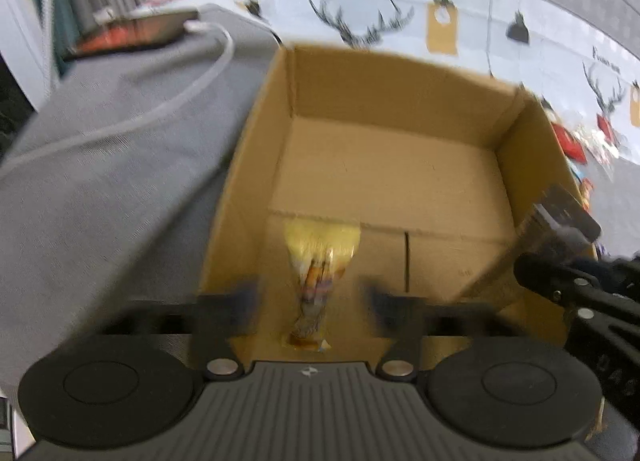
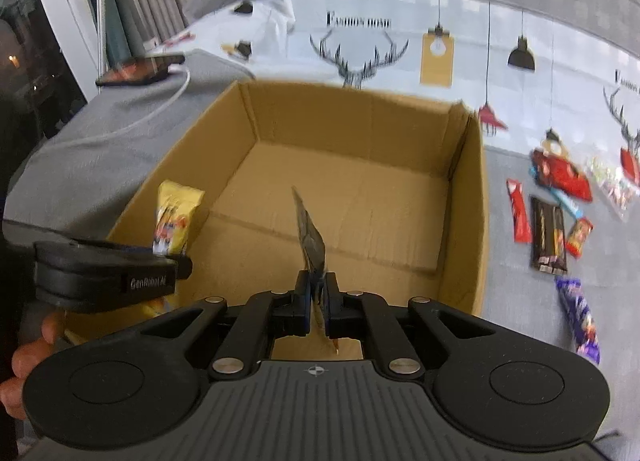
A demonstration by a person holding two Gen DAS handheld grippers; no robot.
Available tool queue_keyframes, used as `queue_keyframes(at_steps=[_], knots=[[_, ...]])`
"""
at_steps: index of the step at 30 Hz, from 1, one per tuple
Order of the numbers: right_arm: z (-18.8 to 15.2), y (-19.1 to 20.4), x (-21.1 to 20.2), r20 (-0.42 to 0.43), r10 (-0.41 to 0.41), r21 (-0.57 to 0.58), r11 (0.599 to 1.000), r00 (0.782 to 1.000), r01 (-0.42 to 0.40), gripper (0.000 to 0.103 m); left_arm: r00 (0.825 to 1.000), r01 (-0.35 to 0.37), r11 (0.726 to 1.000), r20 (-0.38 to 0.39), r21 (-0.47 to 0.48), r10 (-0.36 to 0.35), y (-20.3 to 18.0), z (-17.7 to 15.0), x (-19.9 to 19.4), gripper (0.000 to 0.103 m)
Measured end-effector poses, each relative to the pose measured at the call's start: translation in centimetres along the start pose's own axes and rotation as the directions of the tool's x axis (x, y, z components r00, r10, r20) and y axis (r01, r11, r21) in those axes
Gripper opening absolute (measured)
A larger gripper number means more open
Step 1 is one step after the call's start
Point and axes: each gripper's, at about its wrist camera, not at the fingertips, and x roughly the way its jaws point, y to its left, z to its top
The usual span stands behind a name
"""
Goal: Organize snacks
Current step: 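Release the yellow bar into the box with left while right carries the silver stick, then lower the silver stick pack into the box and open the right tool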
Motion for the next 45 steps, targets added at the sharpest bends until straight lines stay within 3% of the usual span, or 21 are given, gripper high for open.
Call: queue_keyframes(at_steps=[1, 3, 6, 9, 15, 31, 38, 45], knots=[[0.3, -0.1, -0.3, 0.020, -0.004, 0.003, 1.000, 1.000, 0.004, 0.022, 0.999, 0.038, 0.999, 0.020, -0.014, -0.038, 0.3, 0.1, -0.6, 0.101], [1.0, -0.3, -1.0, 0.058, -0.009, 0.018, 1.000, 0.998, 0.008, 0.059, 0.998, 0.009, 0.999, 0.055, -0.047, -0.006, 0.5, 0.0, -1.6, 0.102], [1.6, -0.7, -2.4, 0.107, -0.022, 0.040, 0.999, 0.994, 0.017, 0.077, 0.997, -0.008, 1.000, 0.072, -0.025, 0.009, 0.4, -0.2, -2.8, 0.102], [1.1, -0.8, -3.7, 0.100, -0.025, 0.042, 0.999, 0.995, 0.021, 0.092, 0.997, -0.015, 1.000, 0.070, -0.023, 0.016, 0.4, -1.2, -4.2, 0.102], [-1.8, 0.5, -6.9, 0.072, -0.023, 0.015, 1.000, 0.997, 0.022, 0.099, 0.996, -0.034, 0.998, 0.077, -0.060, 0.039, 0.8, -4.2, -7.5, 0.102], [-6.5, 2.2, -13.8, 0.165, -0.051, 0.037, 0.998, 0.985, 0.045, 0.102, 0.981, -0.068, 0.996, 0.177, -0.053, 0.076, 0.9, -9.0, -13.9, 0.102], [-6.1, 0.9, -11.7, 0.161, -0.099, 0.042, 0.995, 0.982, 0.093, 0.102, 0.981, -0.083, 0.994, 0.170, -0.067, 0.094, 1.6, -8.6, -13.6, 0.103], [-3.9, -2.5, -6.3, 0.127, -0.144, 0.078, 0.988, 0.981, 0.134, 0.102, 0.986, -0.091, 0.992, 0.131, -0.088, 0.102, 2.3, -6.5, -11.5, 0.103]])
